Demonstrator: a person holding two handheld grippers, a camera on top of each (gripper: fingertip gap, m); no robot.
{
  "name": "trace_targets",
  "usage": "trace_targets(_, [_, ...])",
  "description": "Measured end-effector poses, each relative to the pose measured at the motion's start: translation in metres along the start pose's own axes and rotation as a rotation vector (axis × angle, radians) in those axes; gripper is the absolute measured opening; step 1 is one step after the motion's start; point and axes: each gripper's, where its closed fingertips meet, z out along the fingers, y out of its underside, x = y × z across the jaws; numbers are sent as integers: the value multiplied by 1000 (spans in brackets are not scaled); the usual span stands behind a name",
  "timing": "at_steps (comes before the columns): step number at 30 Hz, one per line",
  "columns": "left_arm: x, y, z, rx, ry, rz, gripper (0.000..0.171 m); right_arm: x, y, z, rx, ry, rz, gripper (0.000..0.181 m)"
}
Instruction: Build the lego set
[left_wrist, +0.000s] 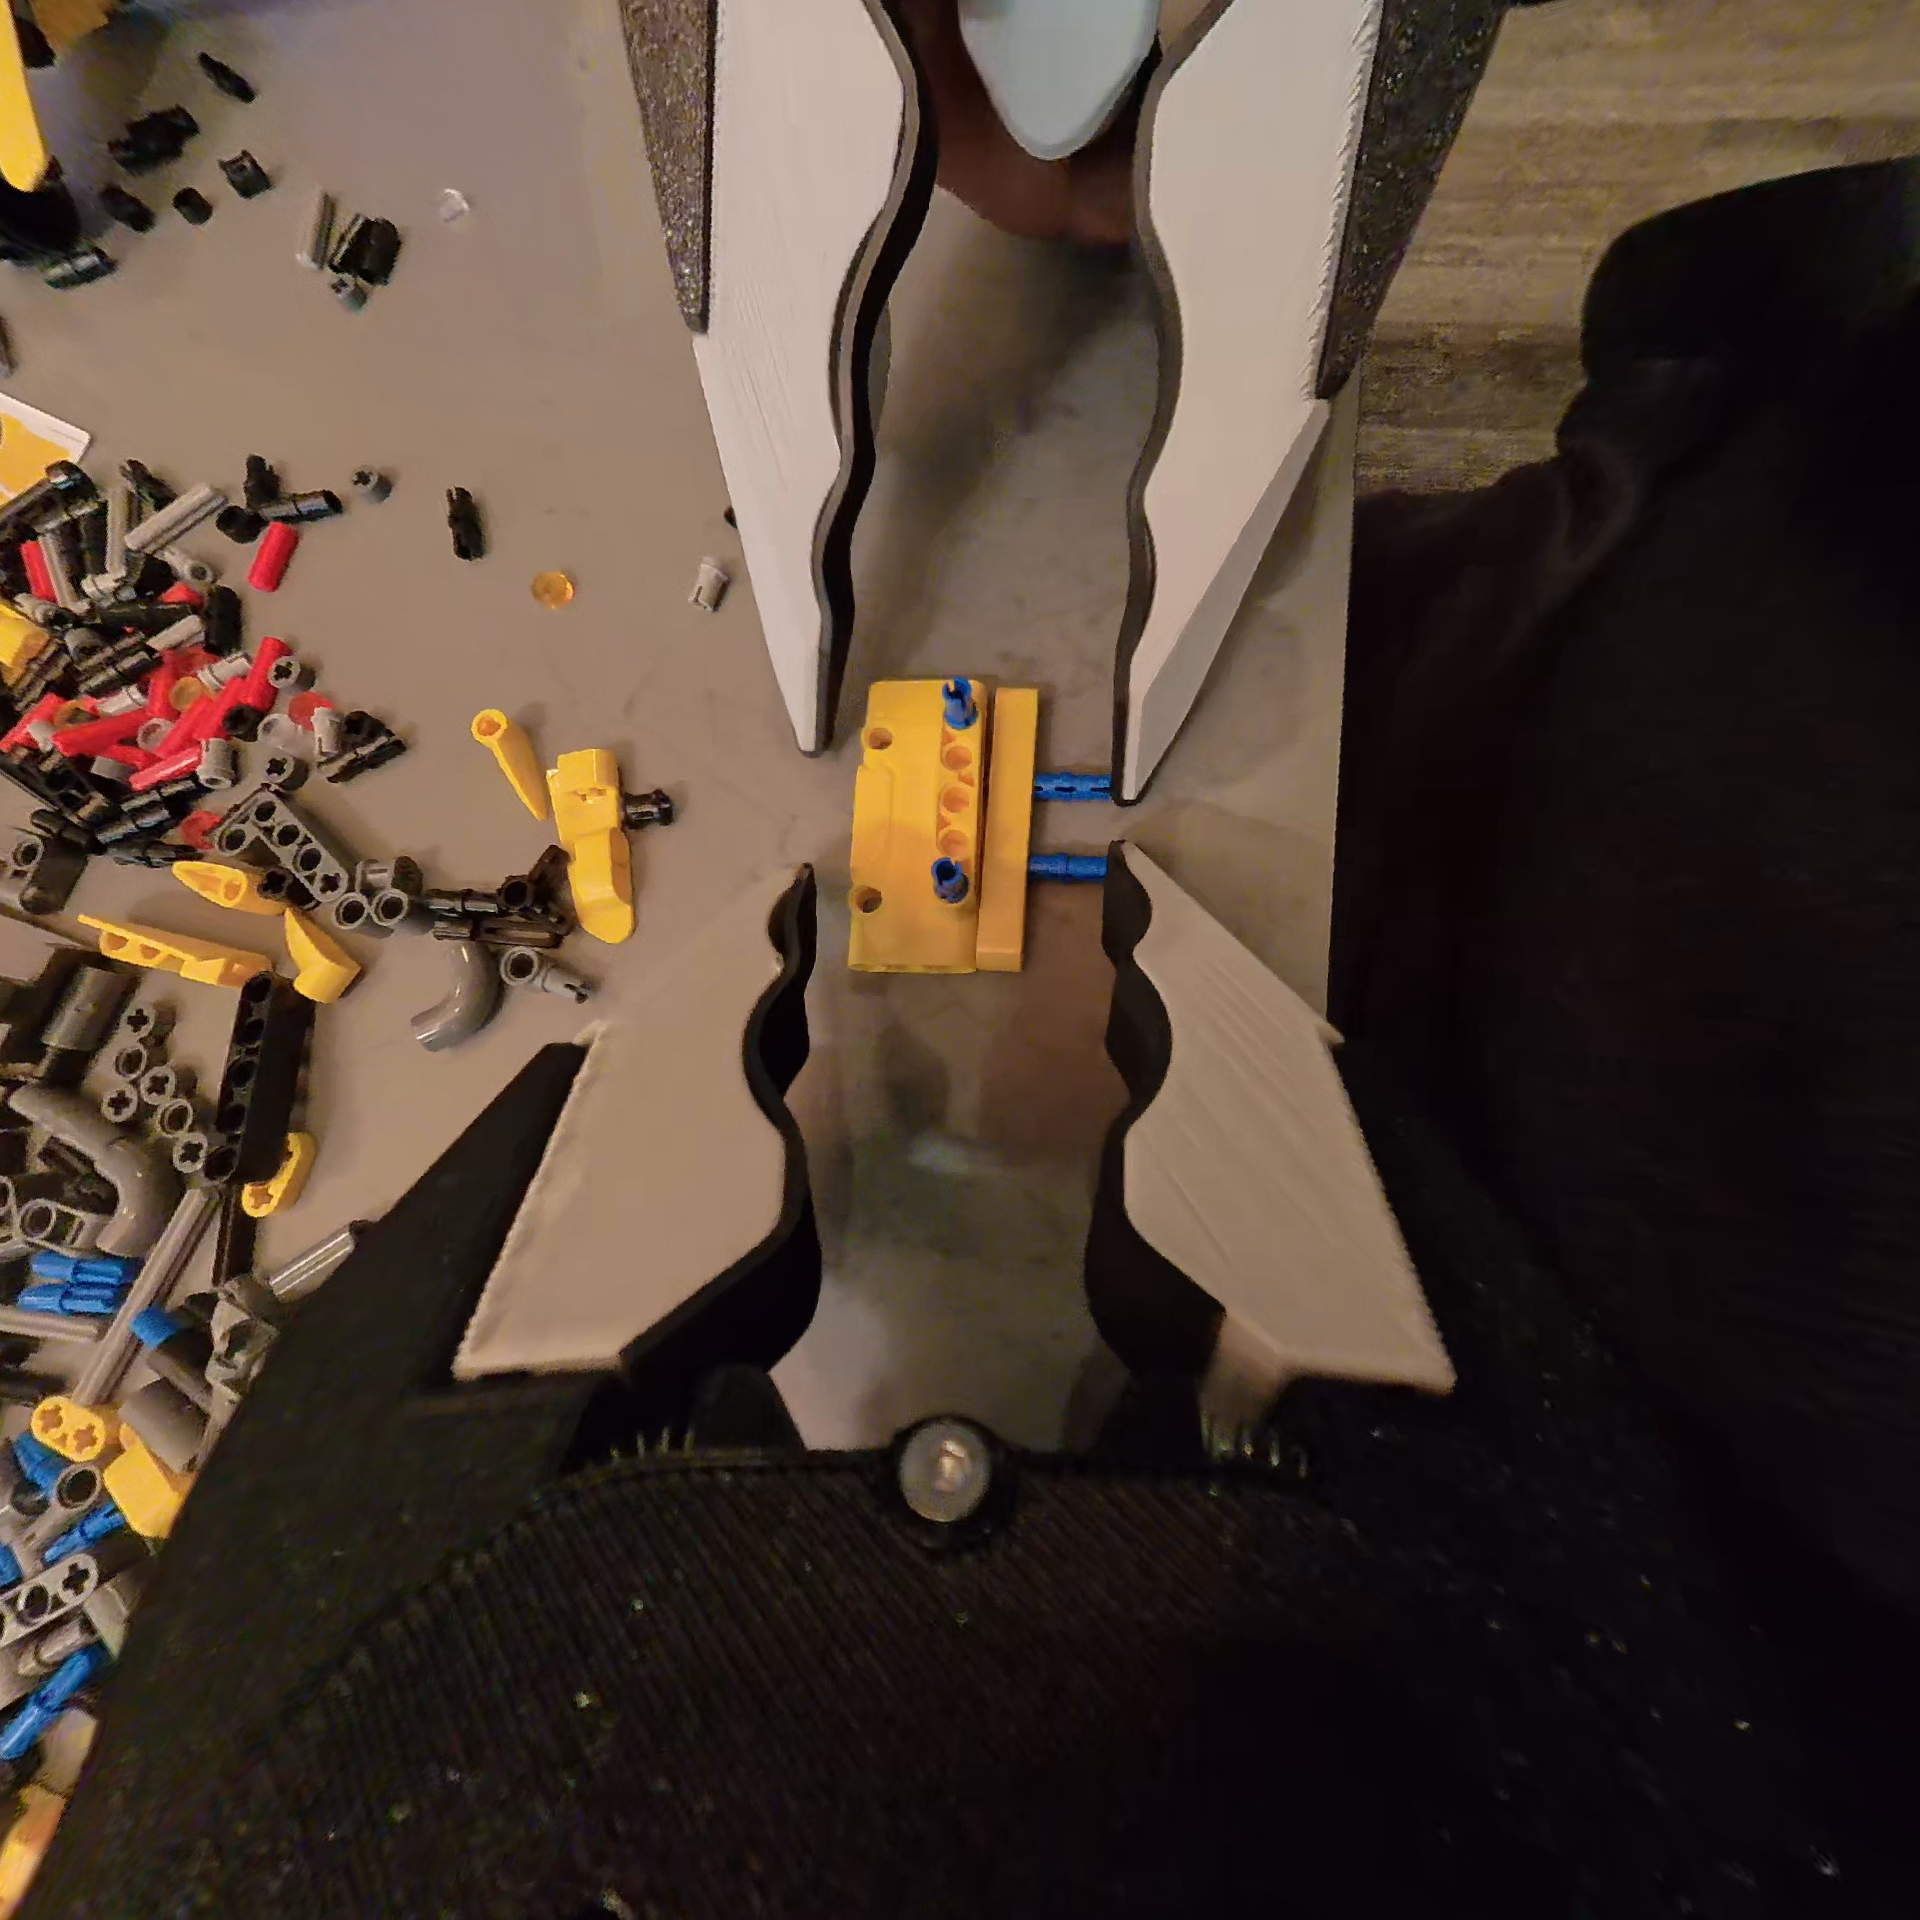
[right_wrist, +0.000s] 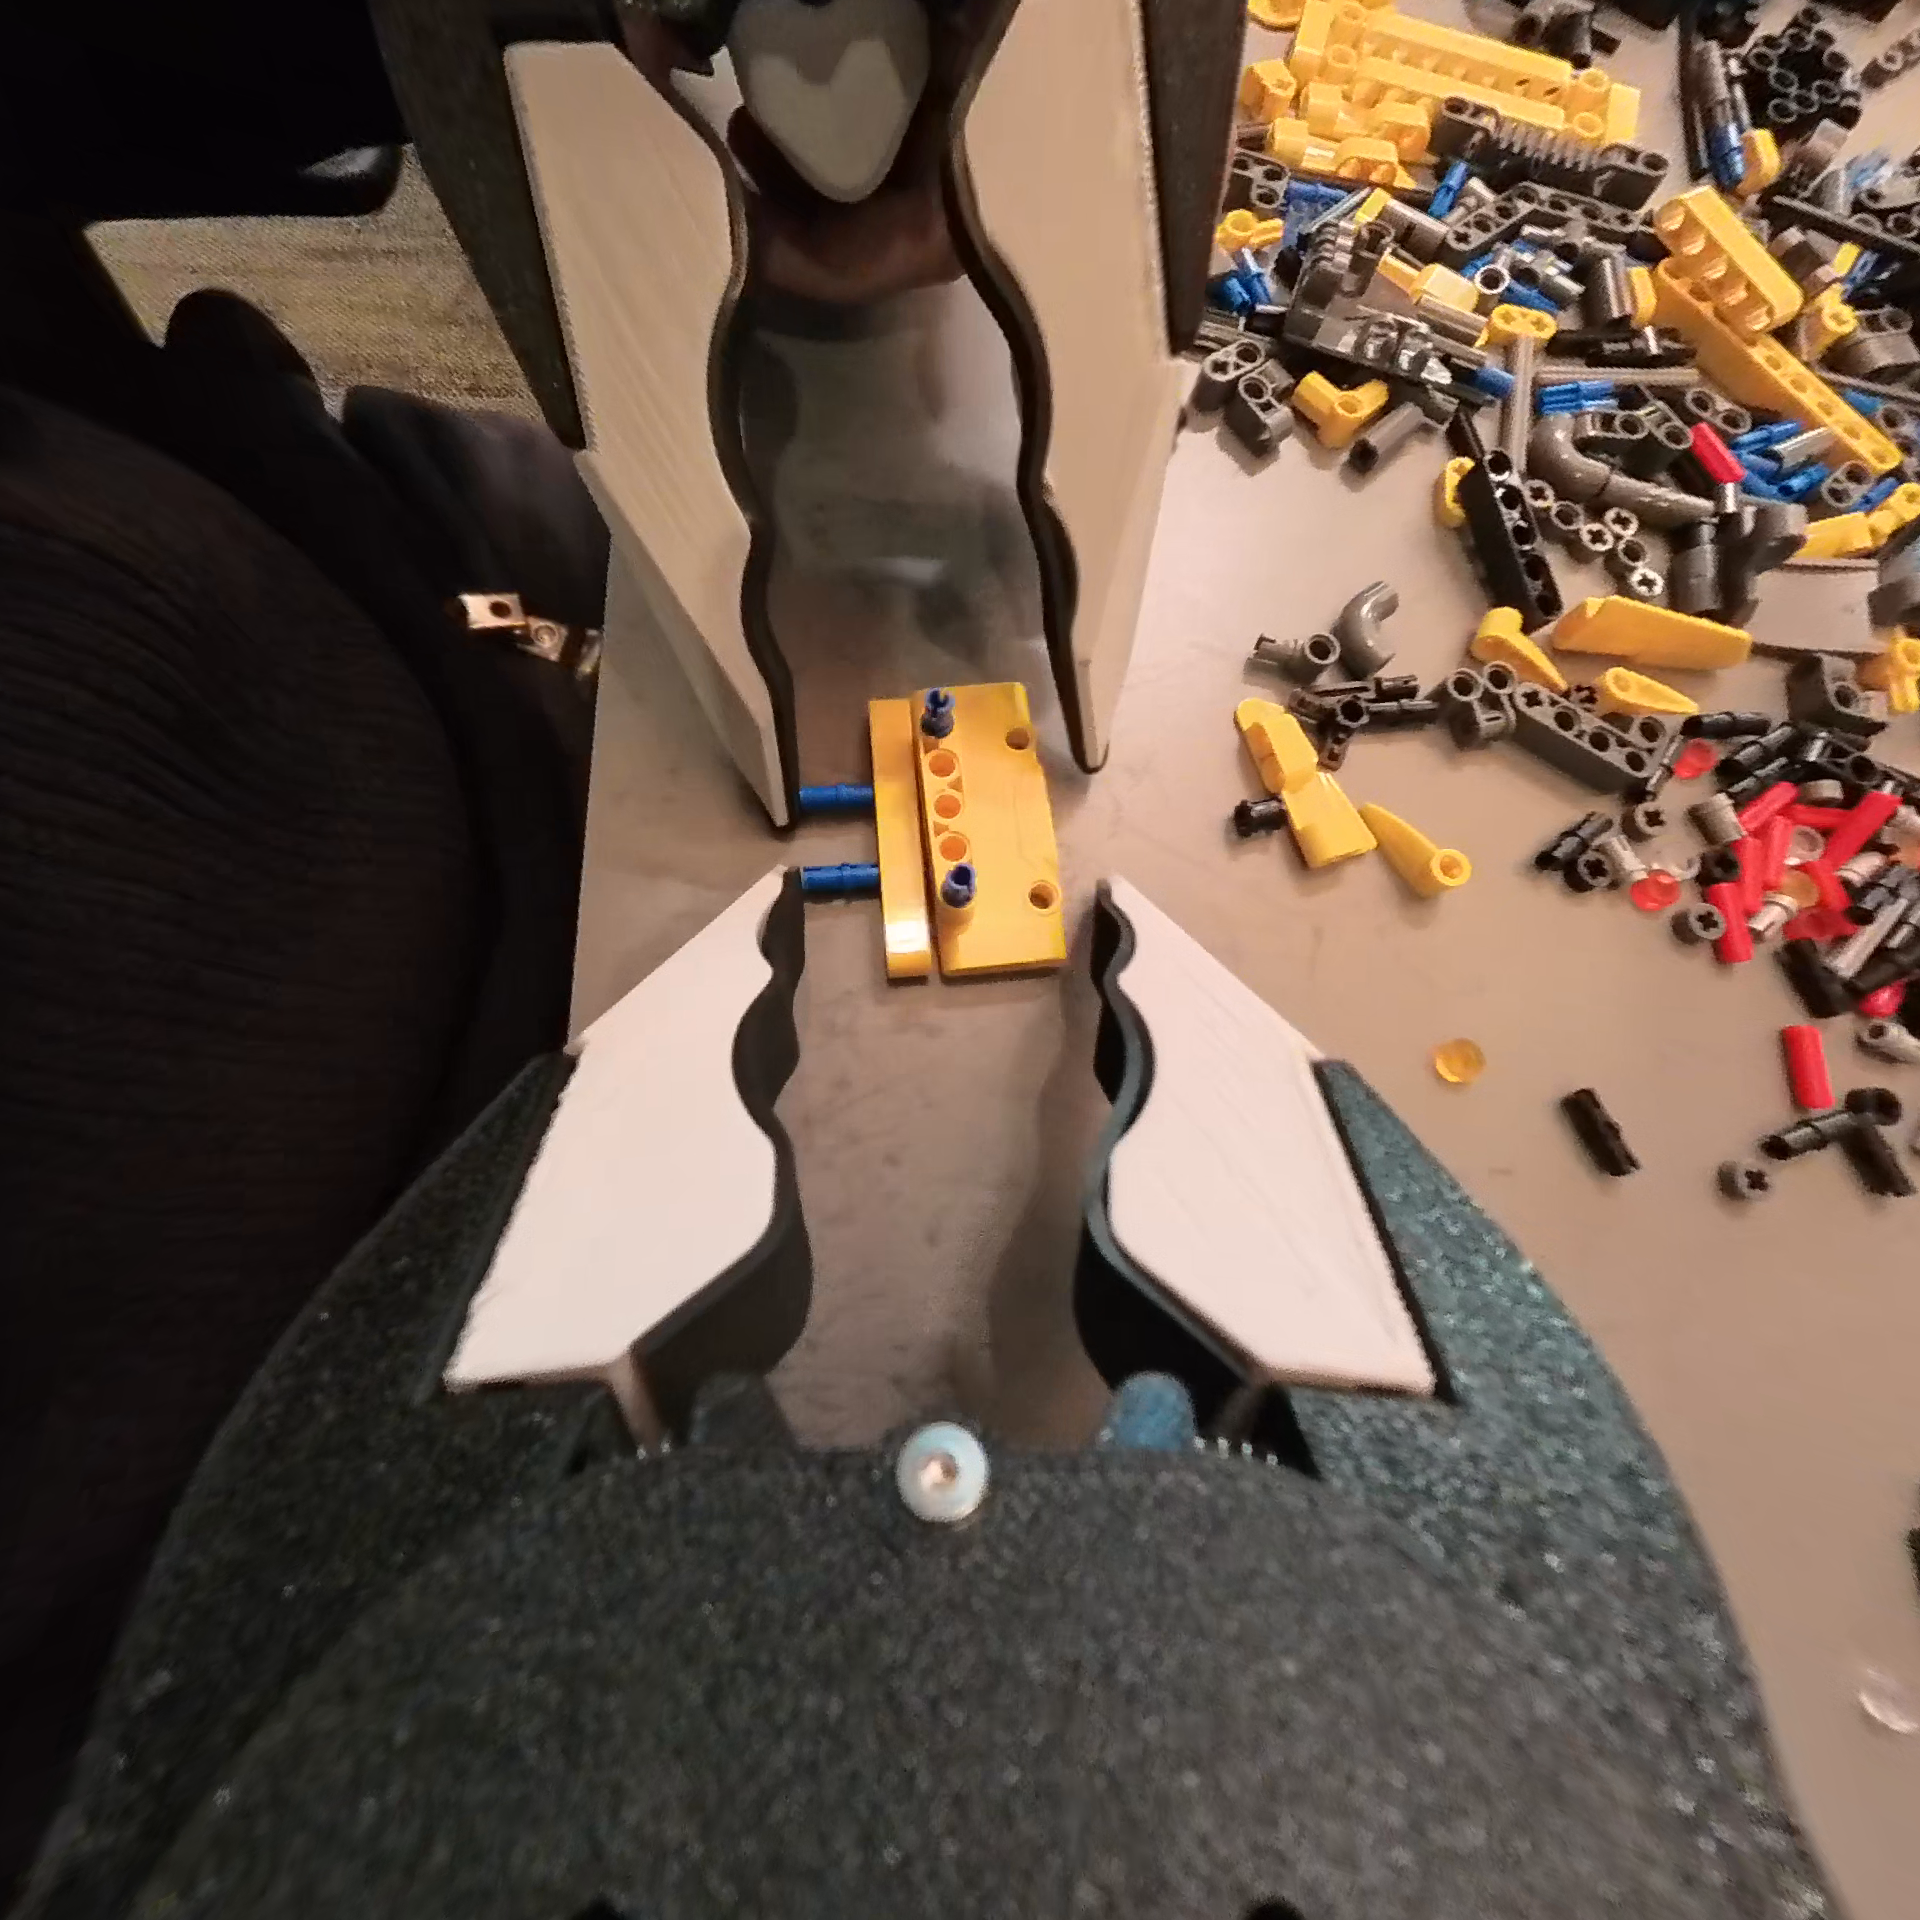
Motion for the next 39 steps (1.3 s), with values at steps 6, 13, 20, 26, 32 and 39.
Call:
trace_targets(6, [-7, -1, -3, 18, -94, 24, 66, 0, 3, -5, -1, 55, 25, 56])
trace_targets(13, [10, 4, -16, 25, -159, -75, 65, -23, 1, -19, 56, 130, 36, 53])
trace_targets(20, [36, 8, -12, 84, -159, -181, 67, -32, 4, -10, 1, 120, 48, 57])
trace_targets(26, [44, 5, -10, 86, -170, -170, 60, -37, 5, -9, -5, 73, 61, 52])
trace_targets(32, [42, 3, -21, 117, -171, -159, 48, -44, 7, -10, -14, 44, 58, 50])
trace_targets(39, [29, -7, -14, 89, -173, -84, 58, -38, 5, -7, -15, 28, 74, 54])
